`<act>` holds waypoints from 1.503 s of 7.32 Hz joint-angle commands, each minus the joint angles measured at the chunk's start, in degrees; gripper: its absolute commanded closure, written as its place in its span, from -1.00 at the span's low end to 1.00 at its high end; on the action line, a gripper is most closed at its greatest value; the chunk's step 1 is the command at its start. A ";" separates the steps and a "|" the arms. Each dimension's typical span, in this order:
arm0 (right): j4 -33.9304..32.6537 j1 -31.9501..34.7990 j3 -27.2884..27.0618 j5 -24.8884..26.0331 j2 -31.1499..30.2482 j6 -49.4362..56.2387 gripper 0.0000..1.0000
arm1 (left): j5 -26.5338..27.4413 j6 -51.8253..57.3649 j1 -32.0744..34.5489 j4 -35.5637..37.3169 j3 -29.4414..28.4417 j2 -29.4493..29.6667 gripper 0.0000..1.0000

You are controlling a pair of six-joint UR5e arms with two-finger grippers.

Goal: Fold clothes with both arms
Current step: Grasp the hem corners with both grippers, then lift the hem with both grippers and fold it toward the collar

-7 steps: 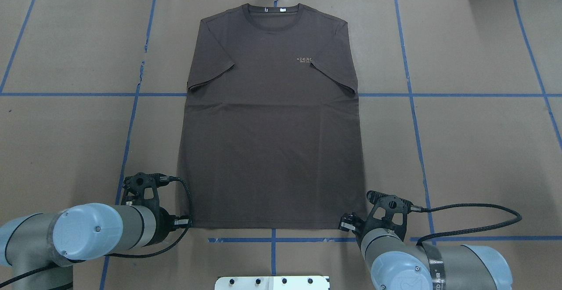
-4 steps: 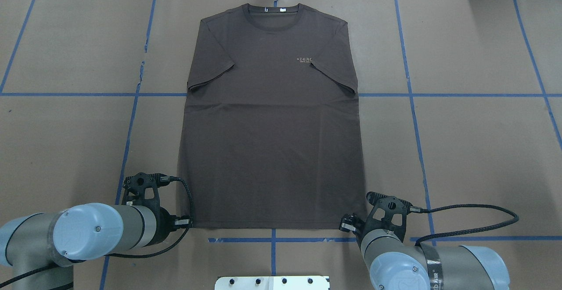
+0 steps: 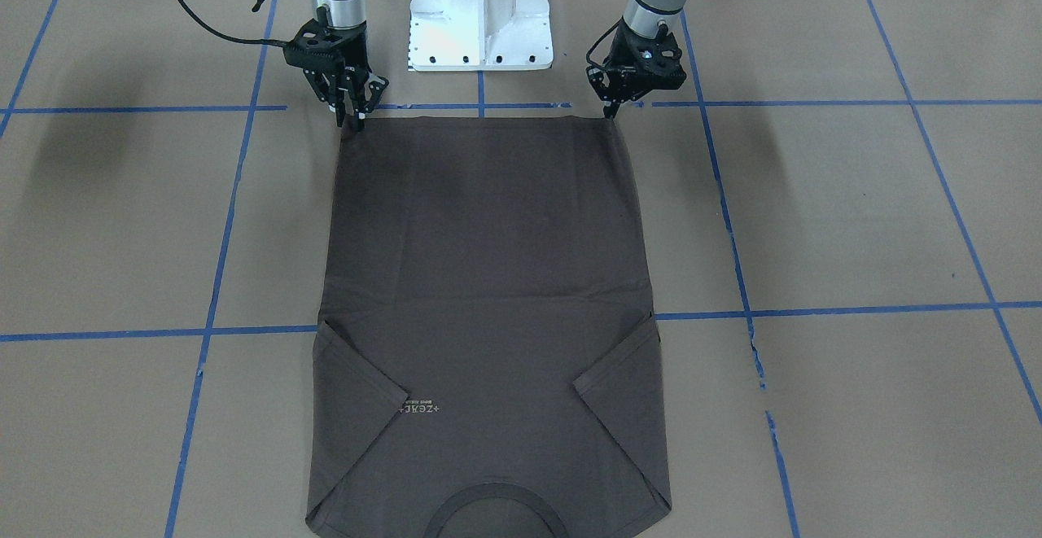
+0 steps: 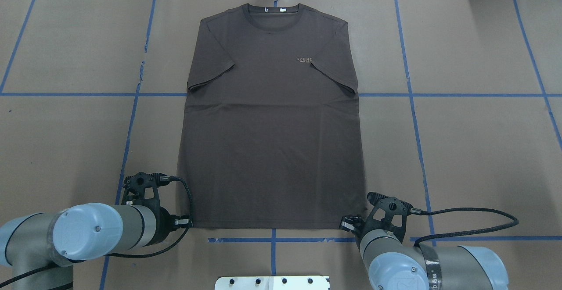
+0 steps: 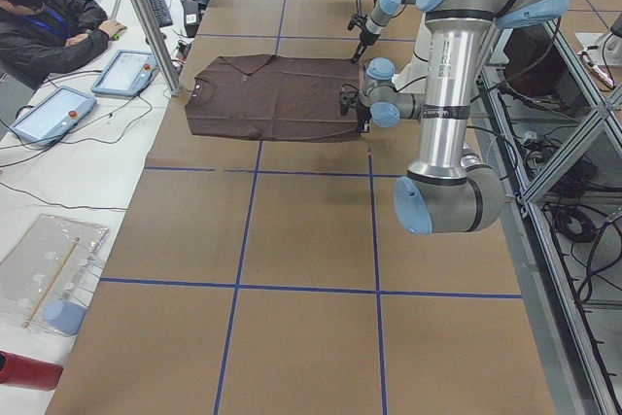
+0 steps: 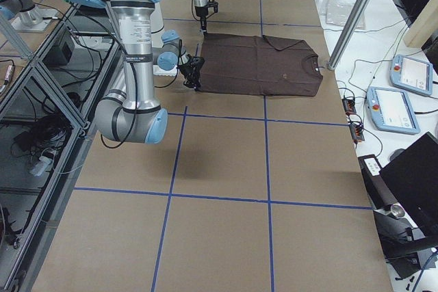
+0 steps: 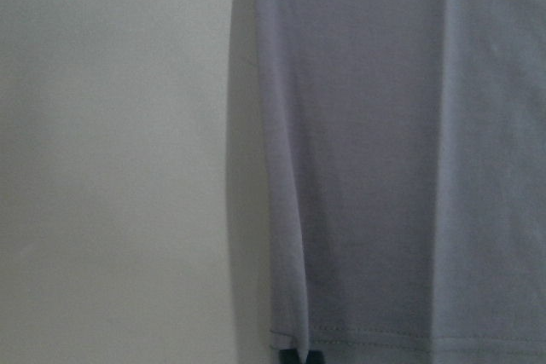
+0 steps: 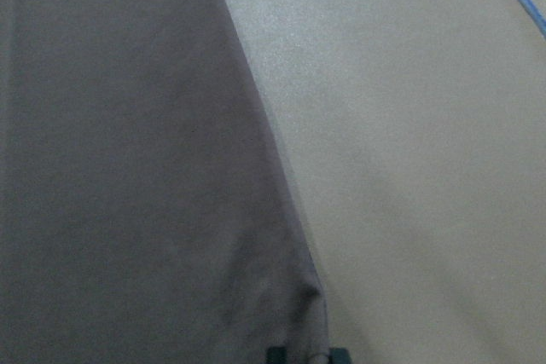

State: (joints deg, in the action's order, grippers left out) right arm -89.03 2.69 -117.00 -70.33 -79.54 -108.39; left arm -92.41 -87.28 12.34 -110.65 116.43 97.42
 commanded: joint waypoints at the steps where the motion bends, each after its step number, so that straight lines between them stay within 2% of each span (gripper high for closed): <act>1: 0.00 -0.06 -0.15 1.15 -0.17 -0.86 1.00 | 0.04 0.00 0.06 0.00 0.29 -0.04 1.00; 2: -0.17 0.03 -0.85 1.16 0.00 -0.77 1.00 | 0.04 0.00 0.06 0.00 0.64 -0.04 1.00; 3: -1.05 0.38 -4.51 0.89 -0.35 -0.51 1.00 | -0.48 0.09 0.14 1.04 4.21 -0.12 1.00; 4: -5.14 0.12 -11.60 0.63 -1.66 -0.42 1.00 | -2.23 0.44 0.06 11.23 12.60 0.22 1.00; 5: -14.23 -2.06 -21.06 0.02 -2.02 -0.77 1.00 | -5.81 0.18 0.14 21.95 21.64 2.66 1.00; 6: -25.11 -5.04 -32.38 -1.38 -1.67 -2.08 1.00 | -6.98 -0.17 0.14 31.28 29.48 5.56 1.00; 7: -32.88 -5.67 -38.76 -4.35 -0.19 -4.96 1.00 | -9.34 -0.18 0.32 38.25 33.91 8.29 1.00; 9: -34.45 -3.59 -37.43 -4.56 2.62 -4.56 1.00 | -9.63 0.61 1.02 39.73 31.60 9.89 1.00; 10: -34.63 0.60 -35.16 -5.08 5.16 -4.12 1.00 | -9.54 1.92 3.63 39.73 30.45 9.98 1.00; 11: -34.63 4.65 -32.09 -5.08 8.58 -1.42 1.00 | -9.54 8.02 8.18 39.73 29.48 10.77 1.00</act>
State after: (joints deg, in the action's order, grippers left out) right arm -123.37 2.71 -152.12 -75.17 -74.61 -111.96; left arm -101.93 -84.23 16.27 -71.12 147.15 107.44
